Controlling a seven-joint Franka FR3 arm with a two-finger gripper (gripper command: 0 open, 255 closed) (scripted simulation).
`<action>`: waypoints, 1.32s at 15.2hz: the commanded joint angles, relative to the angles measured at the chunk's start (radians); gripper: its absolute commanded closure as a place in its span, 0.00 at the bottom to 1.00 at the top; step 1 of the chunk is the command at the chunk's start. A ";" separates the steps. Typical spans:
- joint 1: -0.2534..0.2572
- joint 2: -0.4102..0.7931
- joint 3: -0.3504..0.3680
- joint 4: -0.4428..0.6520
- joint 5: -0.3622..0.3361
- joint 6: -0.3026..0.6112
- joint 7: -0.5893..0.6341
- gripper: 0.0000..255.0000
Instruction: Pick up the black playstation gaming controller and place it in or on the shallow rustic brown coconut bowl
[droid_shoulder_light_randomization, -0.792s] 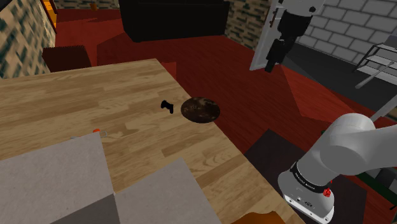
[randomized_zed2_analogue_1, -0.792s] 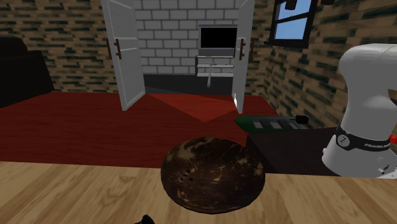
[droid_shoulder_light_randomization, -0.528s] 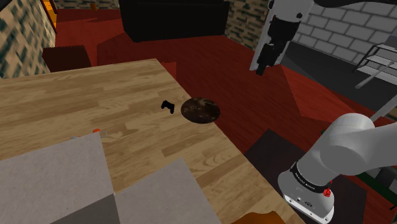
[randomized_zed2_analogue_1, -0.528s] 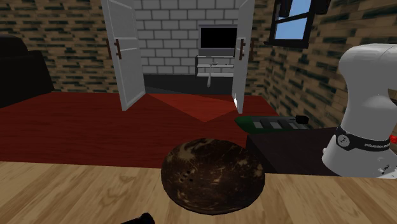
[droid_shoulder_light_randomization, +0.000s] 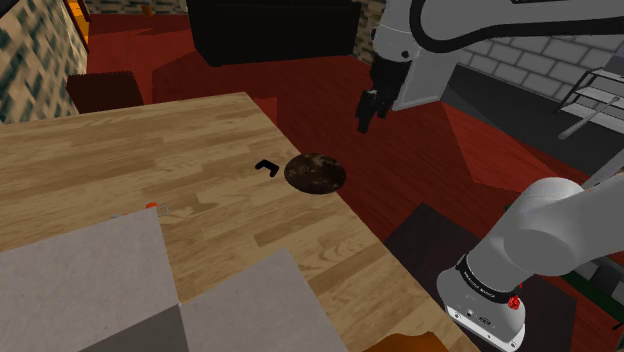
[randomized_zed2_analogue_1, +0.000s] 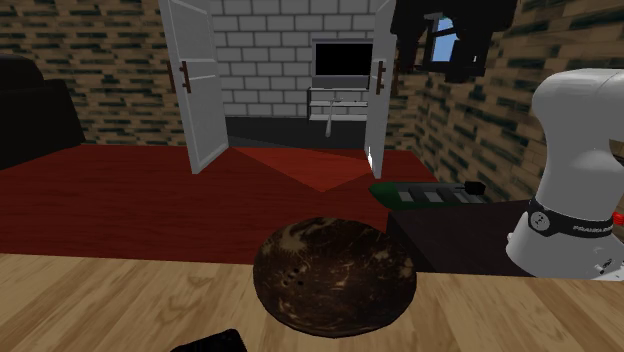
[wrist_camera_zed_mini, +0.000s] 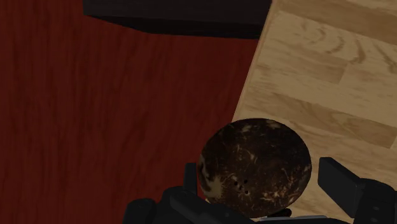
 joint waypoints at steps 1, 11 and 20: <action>0.001 0.069 0.020 0.021 -0.002 0.052 0.017 0.00; 0.008 0.429 0.109 0.175 -0.068 0.258 0.125 0.00; 0.052 0.779 0.140 0.427 -0.201 0.341 0.239 0.00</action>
